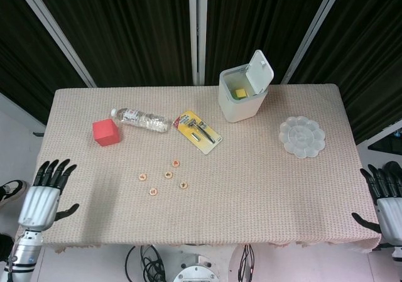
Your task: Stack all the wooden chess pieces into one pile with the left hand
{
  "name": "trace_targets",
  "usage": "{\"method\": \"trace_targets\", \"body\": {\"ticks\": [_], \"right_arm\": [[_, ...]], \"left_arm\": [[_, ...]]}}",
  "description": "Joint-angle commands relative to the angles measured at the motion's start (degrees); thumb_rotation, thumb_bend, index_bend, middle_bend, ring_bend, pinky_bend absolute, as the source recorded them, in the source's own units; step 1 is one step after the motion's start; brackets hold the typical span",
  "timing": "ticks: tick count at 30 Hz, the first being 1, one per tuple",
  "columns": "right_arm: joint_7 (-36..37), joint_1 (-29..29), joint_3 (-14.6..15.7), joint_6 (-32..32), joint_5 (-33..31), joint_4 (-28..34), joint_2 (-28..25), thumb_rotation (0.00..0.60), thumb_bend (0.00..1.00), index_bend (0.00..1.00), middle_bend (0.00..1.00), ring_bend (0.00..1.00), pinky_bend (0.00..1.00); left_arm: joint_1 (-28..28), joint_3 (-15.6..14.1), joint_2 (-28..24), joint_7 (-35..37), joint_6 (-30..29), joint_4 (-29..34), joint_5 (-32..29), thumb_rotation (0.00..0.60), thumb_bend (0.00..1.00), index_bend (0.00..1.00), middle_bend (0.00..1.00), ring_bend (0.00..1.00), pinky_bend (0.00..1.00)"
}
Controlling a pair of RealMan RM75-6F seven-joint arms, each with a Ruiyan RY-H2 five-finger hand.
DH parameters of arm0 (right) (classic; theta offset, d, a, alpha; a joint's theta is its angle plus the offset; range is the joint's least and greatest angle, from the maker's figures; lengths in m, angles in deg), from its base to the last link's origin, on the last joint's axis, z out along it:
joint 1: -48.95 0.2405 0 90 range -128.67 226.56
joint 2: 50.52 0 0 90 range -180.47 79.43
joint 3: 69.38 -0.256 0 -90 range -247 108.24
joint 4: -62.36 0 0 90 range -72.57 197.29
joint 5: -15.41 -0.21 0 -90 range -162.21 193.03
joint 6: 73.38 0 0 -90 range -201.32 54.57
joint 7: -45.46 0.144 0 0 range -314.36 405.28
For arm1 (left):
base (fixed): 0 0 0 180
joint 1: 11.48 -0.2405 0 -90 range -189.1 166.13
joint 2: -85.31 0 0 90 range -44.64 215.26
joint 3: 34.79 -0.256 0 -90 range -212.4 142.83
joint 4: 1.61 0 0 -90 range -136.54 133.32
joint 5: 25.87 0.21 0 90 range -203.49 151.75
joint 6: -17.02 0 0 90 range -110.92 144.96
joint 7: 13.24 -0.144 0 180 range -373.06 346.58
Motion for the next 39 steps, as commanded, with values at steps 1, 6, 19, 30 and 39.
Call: {"method": "trace_targets", "body": {"ticks": [1, 6, 19, 30, 39], "right_arm": [[0.37, 0.05, -0.01, 0.27, -0.25, -0.23, -0.01, 0.6, 0.03, 0.0, 0.0, 0.0, 0.0], [1.6, -0.19, 0.03, 0.12, -0.54, -1.08, 0.26, 0.6, 0.03, 0.0, 0.0, 0.0, 0.0], [3.5, -0.83, -0.01, -0.49, -1.07, -2.57, 0.32, 0.6, 0.03, 0.0, 0.0, 0.0, 0.0], [3.94, -0.57, -0.4, 0.11, -1.71, -3.12, 0.53, 0.6, 0.03, 0.0, 0.0, 0.0, 0.0], [3.78, -0.38, -0.67, 0.52, -2.21, -2.97, 0.53, 0.6, 0.04, 0.0, 0.0, 0.0, 0.0]], "left_arm": [[2.65, -0.73, 1.52, 2.87, 4.36, 1.11, 1.05, 0.6, 0.1, 0.12, 0.06, 0.0, 0.0], [6.93, -0.25, 5.35, 2.2, 10.35, 2.24, 1.53, 0.6, 0.1, 0.12, 0.06, 0.0, 0.0], [15.56, 1.57, 18.22, -1.96, 21.44, -6.33, -1.26, 0.6, 0.12, 0.21, 0.06, 0.0, 0.0], [18.35, 1.99, 23.36, -0.06, 23.21, -13.92, -3.2, 0.6, 0.2, 0.29, 0.06, 0.0, 0.0], [20.0, 1.34, 24.84, 2.76, 25.0, -17.79, -4.46, 0.6, 0.28, 0.33, 0.06, 0.0, 0.0]]}}
